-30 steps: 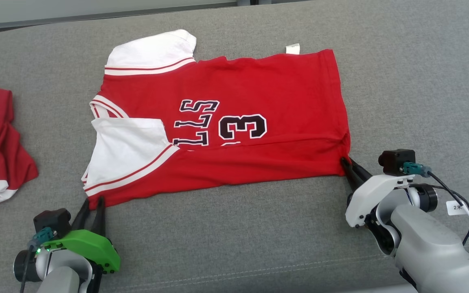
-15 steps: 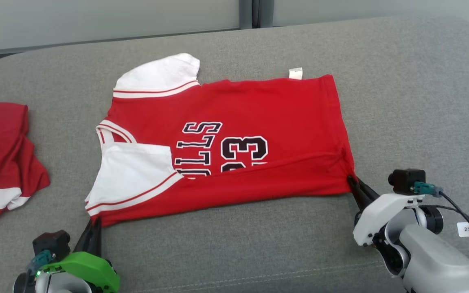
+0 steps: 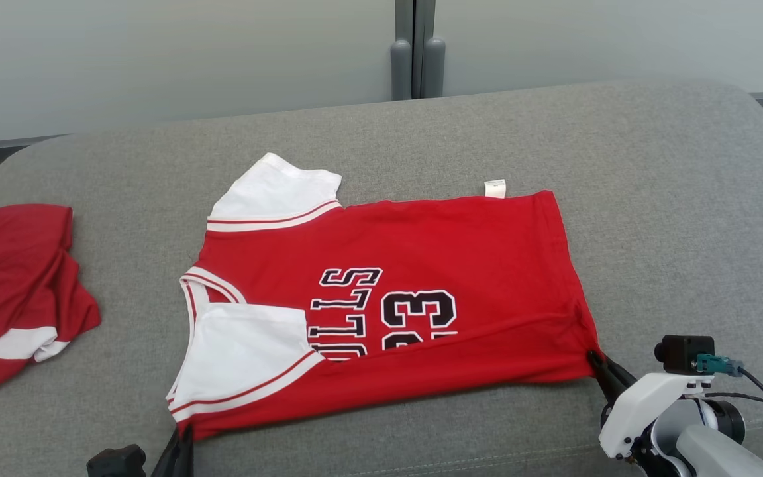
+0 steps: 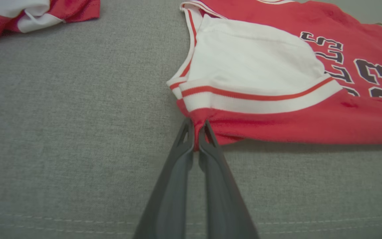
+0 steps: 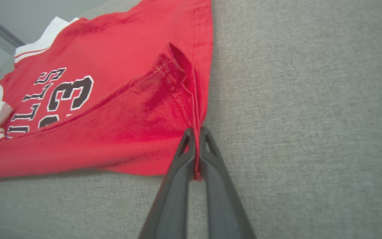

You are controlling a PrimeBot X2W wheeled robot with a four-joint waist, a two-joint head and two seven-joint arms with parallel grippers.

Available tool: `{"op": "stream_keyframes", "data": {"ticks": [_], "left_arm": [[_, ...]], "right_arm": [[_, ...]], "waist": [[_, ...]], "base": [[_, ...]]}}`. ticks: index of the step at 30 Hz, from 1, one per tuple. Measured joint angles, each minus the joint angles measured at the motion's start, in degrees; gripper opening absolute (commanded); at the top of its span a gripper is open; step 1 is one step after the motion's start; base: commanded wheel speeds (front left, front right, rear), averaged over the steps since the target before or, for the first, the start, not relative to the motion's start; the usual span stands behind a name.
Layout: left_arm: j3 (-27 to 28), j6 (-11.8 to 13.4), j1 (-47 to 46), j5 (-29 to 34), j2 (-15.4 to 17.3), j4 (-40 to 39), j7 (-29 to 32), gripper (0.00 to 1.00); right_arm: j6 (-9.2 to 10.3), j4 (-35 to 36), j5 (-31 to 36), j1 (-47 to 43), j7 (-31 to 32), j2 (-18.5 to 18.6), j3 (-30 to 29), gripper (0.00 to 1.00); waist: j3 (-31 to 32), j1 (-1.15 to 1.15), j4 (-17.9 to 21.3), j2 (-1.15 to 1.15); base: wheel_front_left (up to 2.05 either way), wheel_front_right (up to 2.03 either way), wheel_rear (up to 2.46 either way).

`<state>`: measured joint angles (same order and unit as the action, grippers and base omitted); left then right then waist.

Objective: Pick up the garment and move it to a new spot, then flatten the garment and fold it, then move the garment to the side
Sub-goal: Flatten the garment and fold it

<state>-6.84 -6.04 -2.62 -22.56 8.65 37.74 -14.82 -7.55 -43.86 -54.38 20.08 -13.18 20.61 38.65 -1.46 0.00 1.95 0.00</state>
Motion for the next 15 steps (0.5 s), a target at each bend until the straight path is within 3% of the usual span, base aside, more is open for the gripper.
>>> {"op": "stream_keyframes", "data": {"ticks": [8, 9, 10, 11, 12, 15], "left_arm": [[-0.5, 0.8, 1.6, -0.6, -0.6, -1.6, 1.7, 0.0], [-0.6, 0.9, 1.7, -0.6, -0.7, -1.6, 1.8, 0.0], [-0.5, 1.0, 1.8, -0.7, -0.7, -1.5, 1.8, 0.2], [-0.5, 1.1, 1.8, -0.9, -0.7, -1.5, 1.8, 0.59], [-0.6, 1.2, 1.8, -1.0, -0.8, -1.4, 1.8, 1.0], [-0.4, 1.5, 2.1, -1.0, -0.8, -1.5, 1.2, 1.0]], "right_arm": [[0.0, -0.5, 0.2, -0.5, 1.7, -0.2, -0.6, 0.0], [0.0, -0.7, 0.4, -0.5, 1.7, -0.3, -0.8, 0.15], [0.0, -0.8, 0.6, -0.5, 1.6, -0.5, -1.0, 0.55], [0.0, -1.0, 1.0, -0.5, 1.5, -0.5, -1.1, 1.0], [0.0, -1.1, 1.2, -0.5, 1.2, -0.6, -1.3, 1.0], [0.02, -1.2, 1.8, -0.5, 0.6, -0.5, -2.2, 1.0]], "waist": [[0.6, 0.0, 0.1, 0.0], [0.6, 0.0, 0.1, 0.0], [0.7, 0.0, 0.1, 0.0], [0.8, 0.0, 0.1, 0.0], [1.0, 0.0, 0.1, 0.0], [1.3, 0.0, 0.2, 0.0]], "base": [[0.0, 0.0, 0.0], [0.0, 0.0, 0.0], [0.0, 0.0, 0.0], [0.0, 0.0, 0.0], [0.0, 0.0, 0.0], [0.0, 0.0, 0.0]]}}
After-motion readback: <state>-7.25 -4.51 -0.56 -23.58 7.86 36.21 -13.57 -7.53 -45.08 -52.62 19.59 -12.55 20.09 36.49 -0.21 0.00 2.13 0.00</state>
